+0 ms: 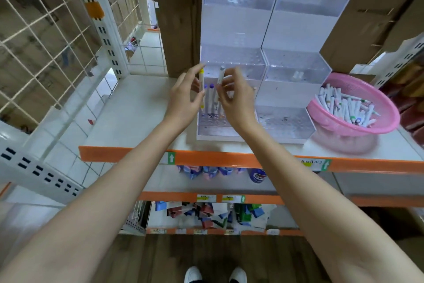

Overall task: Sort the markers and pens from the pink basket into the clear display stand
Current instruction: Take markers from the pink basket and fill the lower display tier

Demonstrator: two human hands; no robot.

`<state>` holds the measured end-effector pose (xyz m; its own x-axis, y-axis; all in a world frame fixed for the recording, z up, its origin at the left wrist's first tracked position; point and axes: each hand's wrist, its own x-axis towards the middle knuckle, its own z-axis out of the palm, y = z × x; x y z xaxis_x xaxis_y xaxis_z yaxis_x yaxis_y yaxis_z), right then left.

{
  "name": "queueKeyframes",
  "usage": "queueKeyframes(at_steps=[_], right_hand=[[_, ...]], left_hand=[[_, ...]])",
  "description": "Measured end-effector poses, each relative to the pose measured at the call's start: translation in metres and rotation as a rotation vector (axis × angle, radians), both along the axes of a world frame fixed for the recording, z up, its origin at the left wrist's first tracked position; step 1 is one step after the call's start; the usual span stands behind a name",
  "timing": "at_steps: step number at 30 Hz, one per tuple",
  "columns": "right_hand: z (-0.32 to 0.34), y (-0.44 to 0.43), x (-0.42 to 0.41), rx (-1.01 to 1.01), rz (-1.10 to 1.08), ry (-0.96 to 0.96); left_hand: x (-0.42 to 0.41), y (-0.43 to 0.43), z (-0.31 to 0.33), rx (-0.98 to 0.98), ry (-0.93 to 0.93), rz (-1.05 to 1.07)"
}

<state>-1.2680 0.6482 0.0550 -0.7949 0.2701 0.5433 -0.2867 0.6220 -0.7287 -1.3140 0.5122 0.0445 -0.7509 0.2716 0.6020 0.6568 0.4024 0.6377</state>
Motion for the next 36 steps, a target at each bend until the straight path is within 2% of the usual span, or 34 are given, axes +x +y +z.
queueKeyframes(at_steps=[10,22,29,36], right_hand=[[-0.010,-0.003,-0.003,-0.001,0.013,0.006],[-0.005,-0.006,0.000,0.040,0.067,-0.053],[-0.004,-0.003,0.001,0.060,0.081,-0.114],[-0.008,-0.001,0.000,0.085,0.054,-0.117]], left_hand=[[0.003,0.001,-0.006,-0.032,0.005,-0.020],[0.007,-0.001,-0.009,-0.082,-0.080,-0.051],[0.009,-0.001,-0.011,-0.115,-0.051,-0.050],[0.008,-0.001,-0.011,-0.144,-0.116,-0.026]])
